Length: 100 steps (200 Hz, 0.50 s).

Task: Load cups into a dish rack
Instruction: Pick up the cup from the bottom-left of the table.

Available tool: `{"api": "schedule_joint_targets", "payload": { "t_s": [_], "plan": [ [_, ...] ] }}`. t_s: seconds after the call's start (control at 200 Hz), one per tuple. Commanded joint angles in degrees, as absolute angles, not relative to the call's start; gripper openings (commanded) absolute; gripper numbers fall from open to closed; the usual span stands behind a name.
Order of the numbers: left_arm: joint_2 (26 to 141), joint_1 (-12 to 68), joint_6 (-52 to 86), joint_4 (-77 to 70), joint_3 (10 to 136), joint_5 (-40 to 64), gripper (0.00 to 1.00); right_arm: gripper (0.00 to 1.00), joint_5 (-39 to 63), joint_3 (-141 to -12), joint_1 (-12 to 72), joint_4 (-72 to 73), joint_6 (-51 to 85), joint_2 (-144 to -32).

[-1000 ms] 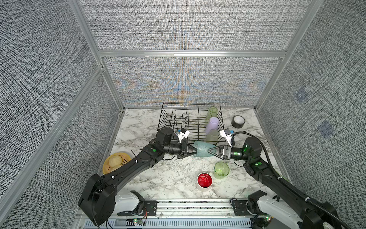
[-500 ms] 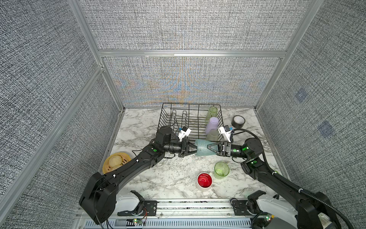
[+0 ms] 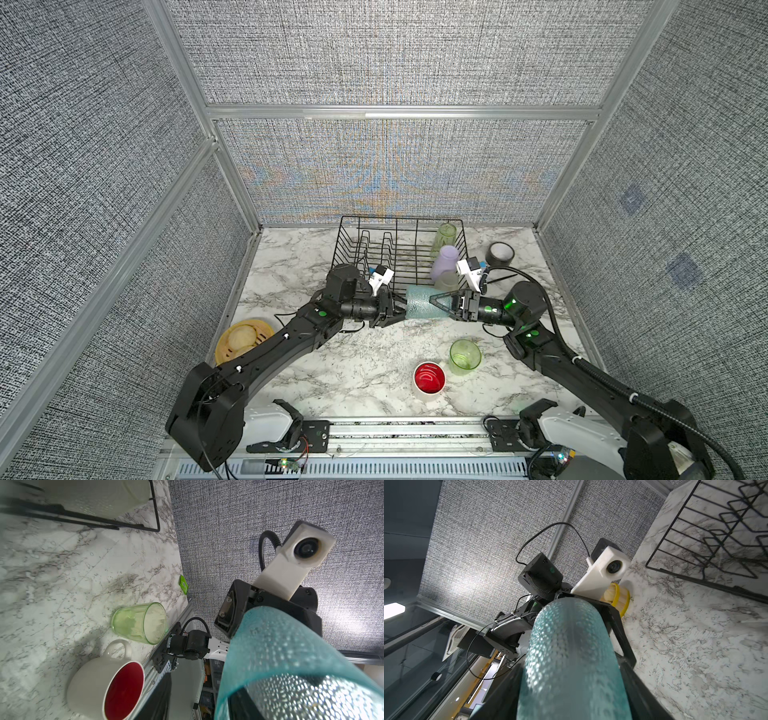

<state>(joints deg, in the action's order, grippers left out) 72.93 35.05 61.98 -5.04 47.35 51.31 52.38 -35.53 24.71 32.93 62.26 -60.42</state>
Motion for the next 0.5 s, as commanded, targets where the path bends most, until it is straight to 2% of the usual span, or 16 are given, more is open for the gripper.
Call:
{"api": "schedule_joint_targets", "payload": {
  "t_s": [0.0, 0.245, 0.415, 0.495],
  "plan": [
    [71.2, 33.54, 54.9, 6.86, 47.13, 45.66, 0.44, 0.58, 45.88, -40.8, 24.76, 13.36, 47.24, -59.42],
    [67.24, 31.12, 44.35, 25.05, 48.52, 30.27, 0.46, 0.55, 34.32, -57.56, 24.77, -12.84, 28.62, -66.14],
    [63.9, 31.03, 38.92, 36.64, 51.15, 16.27, 0.49, 0.52, 28.9, -70.1, 24.71, -20.85, 21.32, -74.88],
    [62.02, 31.02, 37.53, 39.8, 51.5, 10.8, 0.62, 0.51, 25.23, -75.21, 24.72, -23.8, 18.8, -79.1]
  ]
}}
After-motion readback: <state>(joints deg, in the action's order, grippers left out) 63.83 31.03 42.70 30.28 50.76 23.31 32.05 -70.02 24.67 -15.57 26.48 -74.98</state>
